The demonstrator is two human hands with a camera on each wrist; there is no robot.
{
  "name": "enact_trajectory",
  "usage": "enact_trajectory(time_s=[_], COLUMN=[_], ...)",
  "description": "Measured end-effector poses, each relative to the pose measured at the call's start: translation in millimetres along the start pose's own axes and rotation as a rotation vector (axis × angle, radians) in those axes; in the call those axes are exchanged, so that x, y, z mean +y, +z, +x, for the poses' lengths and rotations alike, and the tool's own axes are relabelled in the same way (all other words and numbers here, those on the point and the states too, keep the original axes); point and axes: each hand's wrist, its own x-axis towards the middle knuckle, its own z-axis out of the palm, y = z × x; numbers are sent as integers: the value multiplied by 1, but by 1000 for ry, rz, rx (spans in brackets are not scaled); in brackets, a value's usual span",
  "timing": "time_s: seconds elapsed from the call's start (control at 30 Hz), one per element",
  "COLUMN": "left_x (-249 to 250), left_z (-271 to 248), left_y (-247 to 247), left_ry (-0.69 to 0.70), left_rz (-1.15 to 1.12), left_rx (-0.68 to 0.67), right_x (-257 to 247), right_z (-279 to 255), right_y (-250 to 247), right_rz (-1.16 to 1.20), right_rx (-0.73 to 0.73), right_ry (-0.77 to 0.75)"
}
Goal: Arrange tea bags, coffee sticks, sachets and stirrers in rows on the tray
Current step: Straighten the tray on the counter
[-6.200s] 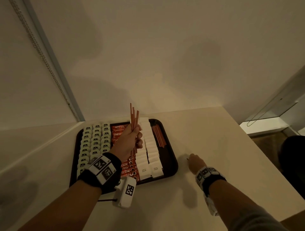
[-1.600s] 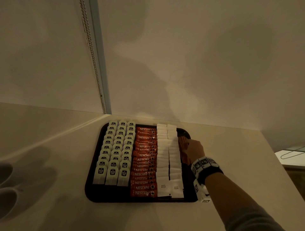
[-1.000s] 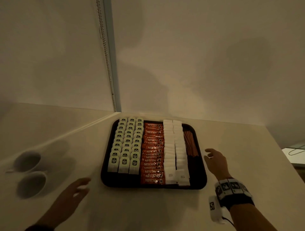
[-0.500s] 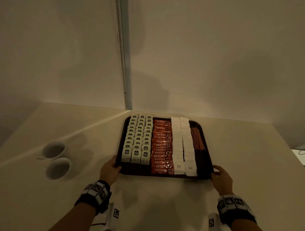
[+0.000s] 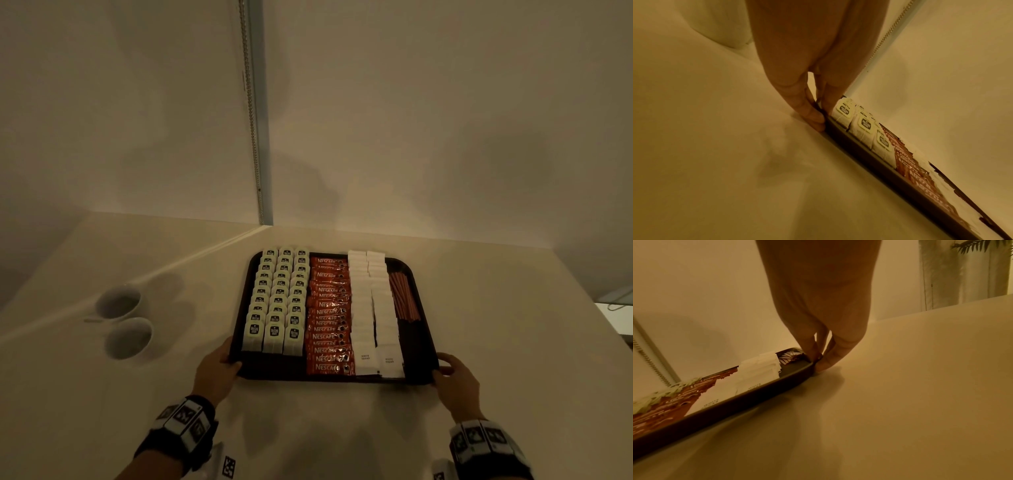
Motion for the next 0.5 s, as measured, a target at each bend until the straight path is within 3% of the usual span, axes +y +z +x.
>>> enact_trajectory(time_s=[0.5], left_x=[-30], left_z=[-15], left_y=[-2], left_ry=[-36], left_rz=[-109], left_rx=[37], right_x=[7], right_z=[-25], right_y=[-3], right_rz=[25], right_rx=[-18], right_ry=[2])
